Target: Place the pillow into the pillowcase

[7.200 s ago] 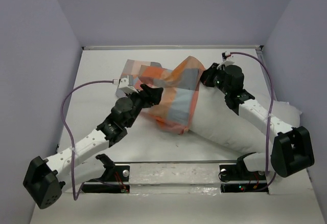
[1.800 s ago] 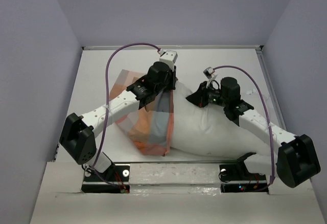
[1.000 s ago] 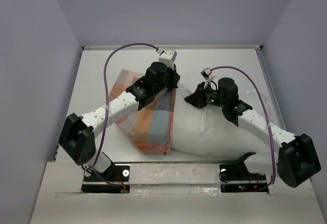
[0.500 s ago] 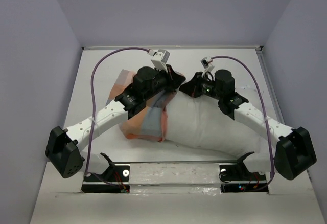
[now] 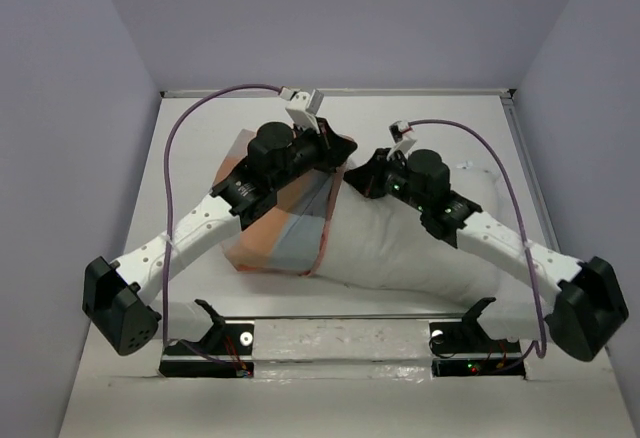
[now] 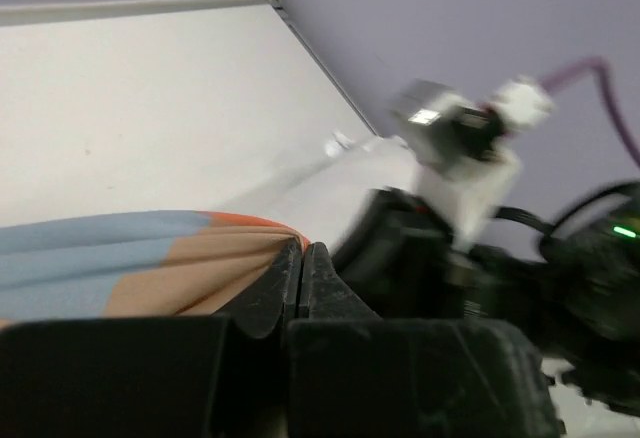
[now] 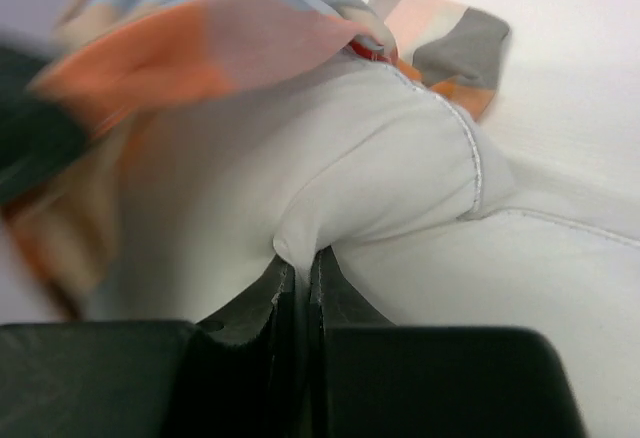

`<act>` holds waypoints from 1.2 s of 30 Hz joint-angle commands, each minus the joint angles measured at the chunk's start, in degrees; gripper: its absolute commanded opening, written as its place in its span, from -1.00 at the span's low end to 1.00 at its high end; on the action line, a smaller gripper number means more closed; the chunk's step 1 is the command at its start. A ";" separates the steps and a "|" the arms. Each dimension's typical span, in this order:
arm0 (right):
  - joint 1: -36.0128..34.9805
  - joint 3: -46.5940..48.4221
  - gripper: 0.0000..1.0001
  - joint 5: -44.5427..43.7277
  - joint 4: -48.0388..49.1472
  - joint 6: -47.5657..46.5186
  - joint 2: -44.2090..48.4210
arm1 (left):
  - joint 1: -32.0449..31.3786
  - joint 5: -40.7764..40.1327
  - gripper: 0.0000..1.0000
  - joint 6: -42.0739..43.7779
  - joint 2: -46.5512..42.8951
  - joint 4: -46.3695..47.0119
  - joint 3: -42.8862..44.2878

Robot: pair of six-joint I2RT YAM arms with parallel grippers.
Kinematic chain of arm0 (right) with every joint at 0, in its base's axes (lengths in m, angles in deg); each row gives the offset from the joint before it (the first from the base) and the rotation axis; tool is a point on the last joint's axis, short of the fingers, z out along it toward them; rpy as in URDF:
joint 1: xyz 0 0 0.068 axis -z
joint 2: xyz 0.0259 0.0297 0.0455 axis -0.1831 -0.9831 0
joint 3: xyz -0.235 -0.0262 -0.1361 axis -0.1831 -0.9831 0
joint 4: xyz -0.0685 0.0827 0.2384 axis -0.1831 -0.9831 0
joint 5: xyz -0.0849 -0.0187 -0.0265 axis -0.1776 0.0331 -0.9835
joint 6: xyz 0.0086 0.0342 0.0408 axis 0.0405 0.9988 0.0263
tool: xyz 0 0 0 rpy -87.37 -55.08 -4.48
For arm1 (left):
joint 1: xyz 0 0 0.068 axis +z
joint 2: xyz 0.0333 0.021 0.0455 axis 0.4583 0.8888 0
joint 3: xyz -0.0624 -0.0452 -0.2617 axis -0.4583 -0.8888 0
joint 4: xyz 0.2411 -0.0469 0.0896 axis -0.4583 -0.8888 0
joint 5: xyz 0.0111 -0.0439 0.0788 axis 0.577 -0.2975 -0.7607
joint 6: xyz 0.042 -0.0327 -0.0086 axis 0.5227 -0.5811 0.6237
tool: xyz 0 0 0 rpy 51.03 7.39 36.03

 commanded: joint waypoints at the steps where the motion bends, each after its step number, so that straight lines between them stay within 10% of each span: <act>1: -3.02 -0.32 -1.00 -5.94 -3.35 -0.53 13.16 | 2.63 3.48 -1.00 -0.54 0.07 4.17 3.33; 16: 13.06 11.90 -1.00 1.35 3.14 17.04 -13.99 | -6.95 4.45 -0.97 -4.60 1.21 6.57 -0.90; 19: 14.29 10.58 -1.00 -0.15 3.05 16.52 -12.67 | -4.41 0.85 -0.42 0.50 6.57 -1.96 4.63; 22: 15.78 12.50 -0.42 1.42 -0.28 12.68 -12.76 | -2.47 -4.15 0.68 4.36 9.39 -6.89 9.30; 25: 15.79 15.06 0.15 0.55 -7.64 6.87 -11.18 | -3.78 -10.29 0.96 7.36 5.37 -8.92 8.78; 27: 15.79 15.59 0.49 -0.32 -10.91 0.65 -8.99 | -5.71 -15.99 0.97 7.89 1.24 -9.18 3.81; 36: 2.37 9.09 0.54 -9.19 -26.56 -16.07 6.82 | -13.63 -34.66 0.82 -10.96 -29.70 -8.66 -30.04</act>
